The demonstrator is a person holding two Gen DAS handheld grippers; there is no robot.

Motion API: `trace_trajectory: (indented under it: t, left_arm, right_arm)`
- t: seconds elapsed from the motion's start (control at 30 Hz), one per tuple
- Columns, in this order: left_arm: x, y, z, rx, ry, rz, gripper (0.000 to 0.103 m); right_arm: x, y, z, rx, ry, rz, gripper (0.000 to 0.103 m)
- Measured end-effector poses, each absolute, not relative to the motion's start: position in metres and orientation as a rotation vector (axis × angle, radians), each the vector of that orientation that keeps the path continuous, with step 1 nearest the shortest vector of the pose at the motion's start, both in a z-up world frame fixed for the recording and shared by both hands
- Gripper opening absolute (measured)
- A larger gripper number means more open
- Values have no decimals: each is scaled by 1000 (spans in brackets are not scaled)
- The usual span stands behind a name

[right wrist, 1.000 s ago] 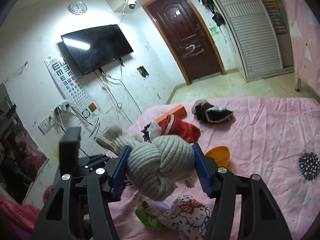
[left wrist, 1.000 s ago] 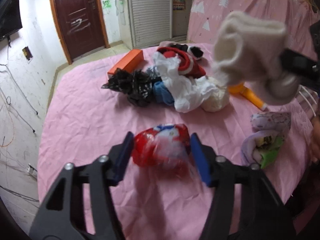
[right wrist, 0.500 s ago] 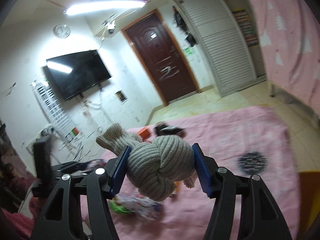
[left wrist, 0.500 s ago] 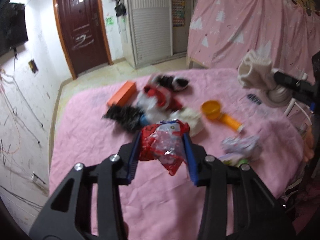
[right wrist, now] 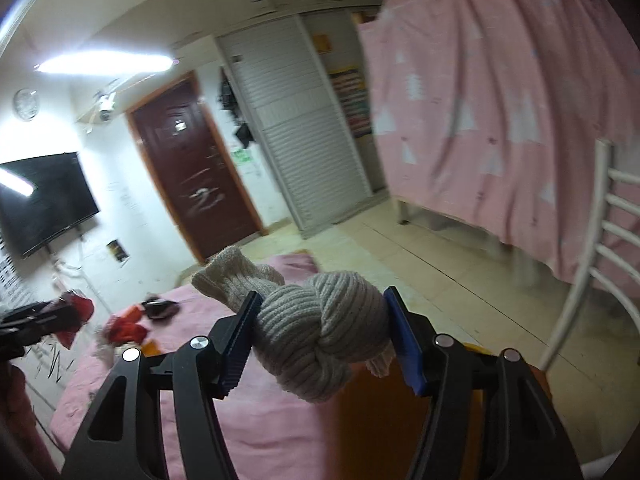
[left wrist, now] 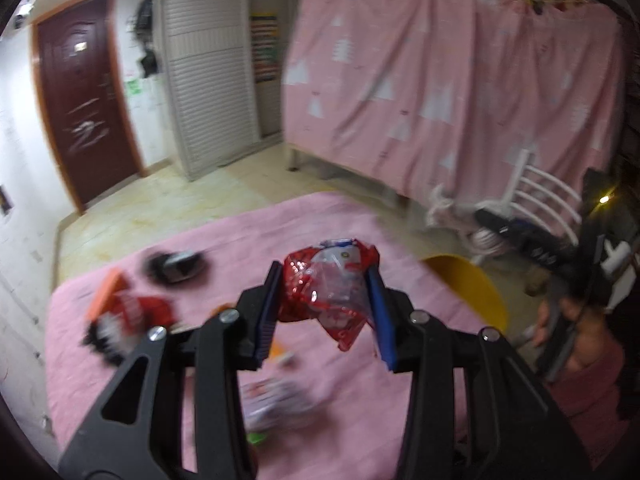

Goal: Collect trash
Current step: 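Carry both items over the yellow bin and open both tools to drop them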

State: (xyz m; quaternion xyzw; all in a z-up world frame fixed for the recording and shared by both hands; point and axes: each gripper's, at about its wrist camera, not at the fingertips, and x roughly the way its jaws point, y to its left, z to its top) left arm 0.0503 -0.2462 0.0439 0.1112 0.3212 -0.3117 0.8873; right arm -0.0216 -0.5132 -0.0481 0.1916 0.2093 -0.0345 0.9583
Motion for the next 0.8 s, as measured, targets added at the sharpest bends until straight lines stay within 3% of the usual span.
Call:
trace_trajectory:
  t: [0.33, 0.4, 0.47, 0.73, 0.8]
  left_arm:
    - [47, -368, 29, 280, 771, -837, 40]
    - [51, -386, 23, 279, 791, -840, 40]
    - [55, -401, 20, 267, 804, -842, 40]
    - [59, -432, 9, 235, 843, -878, 42]
    - [59, -439, 6, 238, 848, -878, 48]
  right_arm:
    - [-20, -562, -99, 461, 529, -160, 59]
    - [-19, -566, -105, 477, 536, -154, 62]
    - [-20, -570, -109, 484, 540, -162, 73]
    - [-32, -598, -105, 524, 513, -241, 74]
    - [-39, -609, -104, 539, 497, -268, 74]
